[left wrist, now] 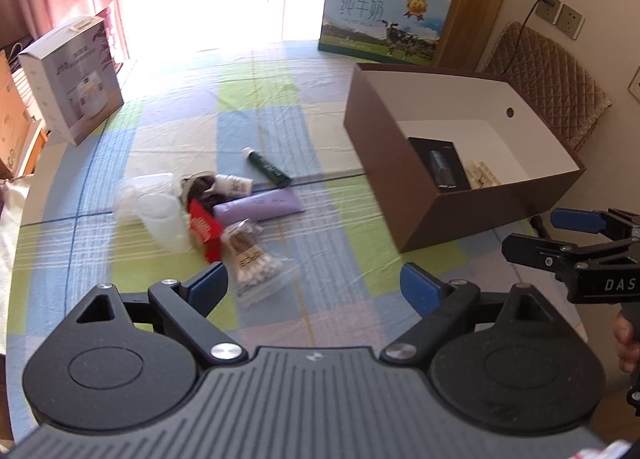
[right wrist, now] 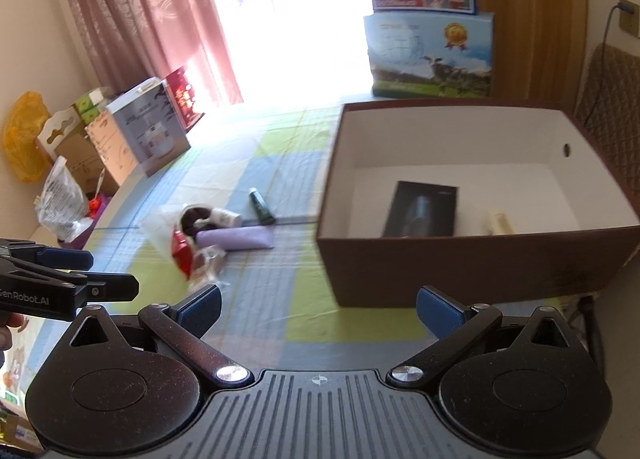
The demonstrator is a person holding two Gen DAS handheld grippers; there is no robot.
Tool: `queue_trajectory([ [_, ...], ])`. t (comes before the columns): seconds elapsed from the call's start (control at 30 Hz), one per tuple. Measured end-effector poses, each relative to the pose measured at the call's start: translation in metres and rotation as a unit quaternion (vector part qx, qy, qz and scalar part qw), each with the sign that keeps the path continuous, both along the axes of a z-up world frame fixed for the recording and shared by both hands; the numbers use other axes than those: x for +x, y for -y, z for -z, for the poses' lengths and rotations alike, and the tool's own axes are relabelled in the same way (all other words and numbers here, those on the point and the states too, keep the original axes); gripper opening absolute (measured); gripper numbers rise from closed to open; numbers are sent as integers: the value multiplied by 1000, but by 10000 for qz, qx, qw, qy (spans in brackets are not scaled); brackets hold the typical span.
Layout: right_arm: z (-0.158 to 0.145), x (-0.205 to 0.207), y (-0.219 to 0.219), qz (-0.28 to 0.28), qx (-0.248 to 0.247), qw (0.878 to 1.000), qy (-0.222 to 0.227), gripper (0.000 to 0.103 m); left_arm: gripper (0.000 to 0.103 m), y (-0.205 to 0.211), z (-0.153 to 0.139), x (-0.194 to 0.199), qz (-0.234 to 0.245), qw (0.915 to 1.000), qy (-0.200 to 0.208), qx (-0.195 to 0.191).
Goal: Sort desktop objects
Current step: 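Grasp the cotton swab bag with the right tool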
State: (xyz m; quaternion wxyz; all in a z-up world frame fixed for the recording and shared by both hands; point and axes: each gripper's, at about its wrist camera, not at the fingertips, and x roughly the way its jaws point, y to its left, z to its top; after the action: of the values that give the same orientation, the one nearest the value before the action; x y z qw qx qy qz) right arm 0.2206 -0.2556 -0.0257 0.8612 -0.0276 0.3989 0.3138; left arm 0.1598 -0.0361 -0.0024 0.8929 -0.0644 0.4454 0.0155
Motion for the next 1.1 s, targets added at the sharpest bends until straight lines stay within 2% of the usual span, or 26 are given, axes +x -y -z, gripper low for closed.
queue_trajectory([
  [0.27, 15, -16, -41, -218, -60, 9996, -182, 101, 91, -40, 13, -22, -229, 9995, -196, 15],
  [0.57, 32, -26, -85, -409, -114, 9987, -298, 101, 91, -78, 23, -40, -467, 9985, -242, 130],
  [0.83, 47, -27, -119, -495, -306, 9982, -111, 100, 90, -106, 31, -42, -594, 9979, -140, 229],
  [1.1, 65, -18, -151, -700, -399, 9967, 52, 81, 90, -126, 45, -29, -580, 9973, -19, 444],
])
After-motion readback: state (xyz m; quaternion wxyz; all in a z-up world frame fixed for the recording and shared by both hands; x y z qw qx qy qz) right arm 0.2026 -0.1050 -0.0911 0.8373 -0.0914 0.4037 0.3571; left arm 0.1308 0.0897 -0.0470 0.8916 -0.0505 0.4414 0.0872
